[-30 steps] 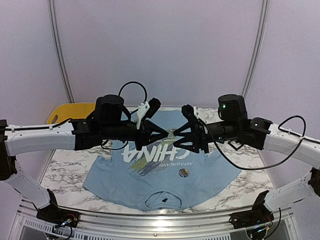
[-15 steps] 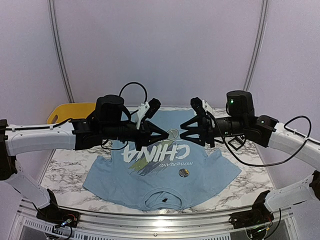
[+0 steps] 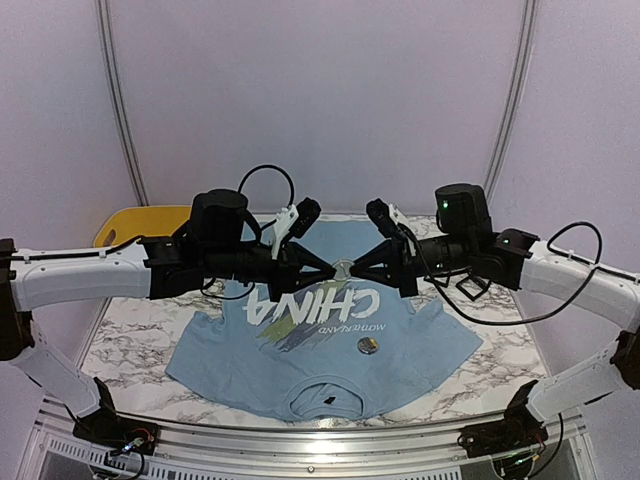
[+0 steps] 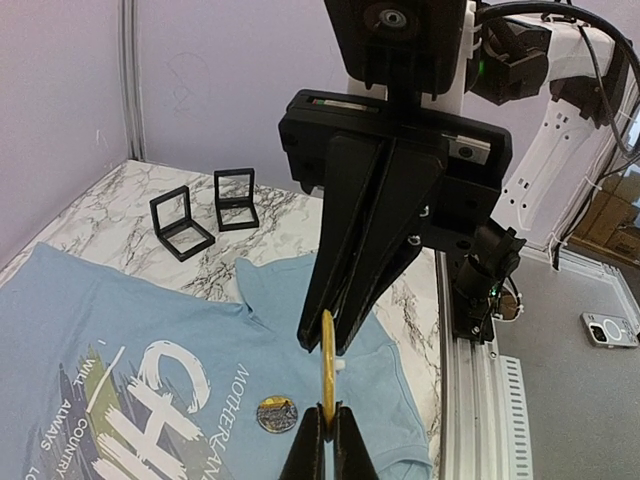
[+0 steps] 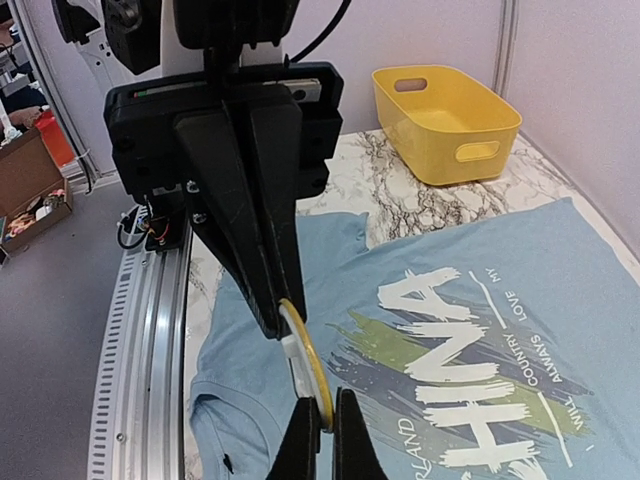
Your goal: Pin the brooch onto the clothing
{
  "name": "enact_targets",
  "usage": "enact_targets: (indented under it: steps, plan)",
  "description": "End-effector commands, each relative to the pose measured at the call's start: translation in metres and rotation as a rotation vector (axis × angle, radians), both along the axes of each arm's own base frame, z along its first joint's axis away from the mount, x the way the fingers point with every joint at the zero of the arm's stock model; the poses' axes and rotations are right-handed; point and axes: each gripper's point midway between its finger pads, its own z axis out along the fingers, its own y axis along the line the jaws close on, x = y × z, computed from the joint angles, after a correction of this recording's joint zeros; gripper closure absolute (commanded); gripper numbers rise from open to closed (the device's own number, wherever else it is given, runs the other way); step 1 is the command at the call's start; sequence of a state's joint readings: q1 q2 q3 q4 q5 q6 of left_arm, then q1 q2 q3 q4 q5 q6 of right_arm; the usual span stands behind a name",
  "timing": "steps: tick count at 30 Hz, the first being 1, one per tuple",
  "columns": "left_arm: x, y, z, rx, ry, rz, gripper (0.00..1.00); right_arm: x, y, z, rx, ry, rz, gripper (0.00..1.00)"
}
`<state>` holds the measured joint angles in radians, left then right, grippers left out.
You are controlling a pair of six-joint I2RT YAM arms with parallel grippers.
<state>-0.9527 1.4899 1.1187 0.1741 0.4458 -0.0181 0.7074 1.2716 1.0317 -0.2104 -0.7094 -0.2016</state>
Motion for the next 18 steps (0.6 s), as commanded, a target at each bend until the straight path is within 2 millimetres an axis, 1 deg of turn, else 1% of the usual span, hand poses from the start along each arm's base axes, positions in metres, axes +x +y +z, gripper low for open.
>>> enact_targets:
  steps: [1, 3, 5, 6, 8, 9, 10, 12, 14, 18]
  plan:
    - [-0.01, -0.002, 0.013, -0.034, -0.008, -0.046, 1.0, -0.001, 0.005, 0.022, 0.063, -0.029, 0.031, 1.0]
    - [-0.007, -0.002, 0.017, -0.042, -0.014, -0.031, 1.0, -0.004, 0.005, 0.021, 0.078, -0.007, 0.045, 1.0]
    - [-0.002, 0.001, 0.023, -0.052, -0.029, 0.001, 0.85, -0.009, 0.007, 0.028, 0.123, 0.009, 0.065, 1.0]
    - [0.0, 0.003, 0.025, -0.06, -0.041, 0.014, 0.81, -0.012, 0.007, 0.031, 0.151, 0.02, 0.076, 1.0]
    - [-0.002, 0.006, 0.033, -0.091, -0.064, 0.016, 0.81, -0.016, 0.007, 0.043, 0.231, 0.009, 0.085, 1.0]
    - [-0.004, 0.008, 0.041, -0.123, -0.074, 0.013, 0.81, -0.018, 0.007, 0.054, 0.286, -0.013, 0.093, 1.0]
    - [-0.007, 0.011, 0.046, -0.149, -0.082, 0.008, 0.81, -0.021, 0.006, 0.061, 0.325, -0.021, 0.099, 1.0]
    - [-0.011, 0.015, 0.056, -0.202, -0.099, 0.004, 0.81, -0.025, 0.005, 0.067, 0.376, -0.03, 0.104, 1.0]
    - [-0.013, 0.018, 0.064, -0.237, -0.116, 0.004, 0.82, -0.027, 0.006, 0.068, 0.396, -0.035, 0.104, 1.0]
    - [-0.017, 0.018, 0.066, -0.253, -0.114, -0.011, 0.85, -0.027, 0.01, 0.069, 0.41, -0.039, 0.1, 1.0]
